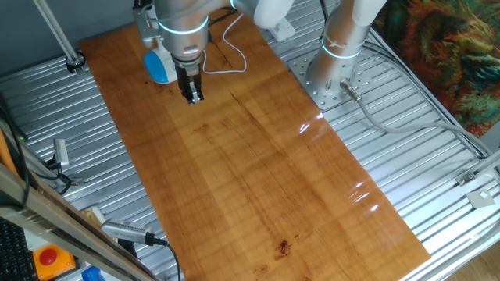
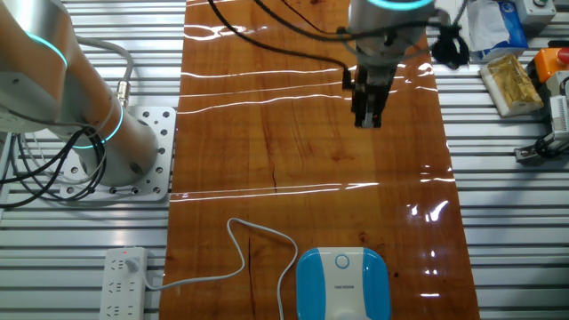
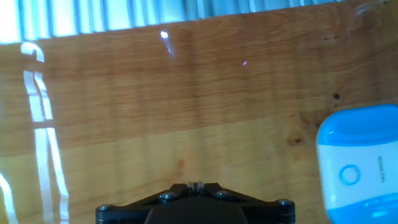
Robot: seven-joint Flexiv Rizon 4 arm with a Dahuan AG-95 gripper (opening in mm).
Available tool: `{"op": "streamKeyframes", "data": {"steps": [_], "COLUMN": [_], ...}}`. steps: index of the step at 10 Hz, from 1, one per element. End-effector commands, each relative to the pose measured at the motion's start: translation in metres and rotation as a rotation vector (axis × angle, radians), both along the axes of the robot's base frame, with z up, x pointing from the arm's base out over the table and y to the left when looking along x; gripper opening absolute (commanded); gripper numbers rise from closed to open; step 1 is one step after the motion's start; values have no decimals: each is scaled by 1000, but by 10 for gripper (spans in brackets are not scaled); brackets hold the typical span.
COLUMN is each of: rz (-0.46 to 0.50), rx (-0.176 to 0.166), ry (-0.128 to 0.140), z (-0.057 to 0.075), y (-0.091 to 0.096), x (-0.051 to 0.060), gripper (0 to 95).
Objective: Turn on the desk lamp by pressing the button
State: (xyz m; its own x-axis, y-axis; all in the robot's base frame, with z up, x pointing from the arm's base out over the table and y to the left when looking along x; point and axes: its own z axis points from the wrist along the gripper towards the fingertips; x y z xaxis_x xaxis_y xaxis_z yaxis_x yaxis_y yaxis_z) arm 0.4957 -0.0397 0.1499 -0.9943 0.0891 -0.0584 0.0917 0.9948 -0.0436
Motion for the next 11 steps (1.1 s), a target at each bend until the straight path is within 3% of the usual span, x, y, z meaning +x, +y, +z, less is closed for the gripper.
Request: {"op": "streamKeyframes", "data": {"steps": [1,4,6,7,8,11], "rz": [28,45,-12,-107,-157,-166], "rx": [0,4,9,21,24,9], "ry": [4,8,8,6,4,8], "z": [-9,-15,-14,-12,-11,-11], "y": [-19,-51,-72,-84,-88,-103], "x": [-4,-4,-2,1,2,2], "gripper": [0,0,0,0,0,0]}}
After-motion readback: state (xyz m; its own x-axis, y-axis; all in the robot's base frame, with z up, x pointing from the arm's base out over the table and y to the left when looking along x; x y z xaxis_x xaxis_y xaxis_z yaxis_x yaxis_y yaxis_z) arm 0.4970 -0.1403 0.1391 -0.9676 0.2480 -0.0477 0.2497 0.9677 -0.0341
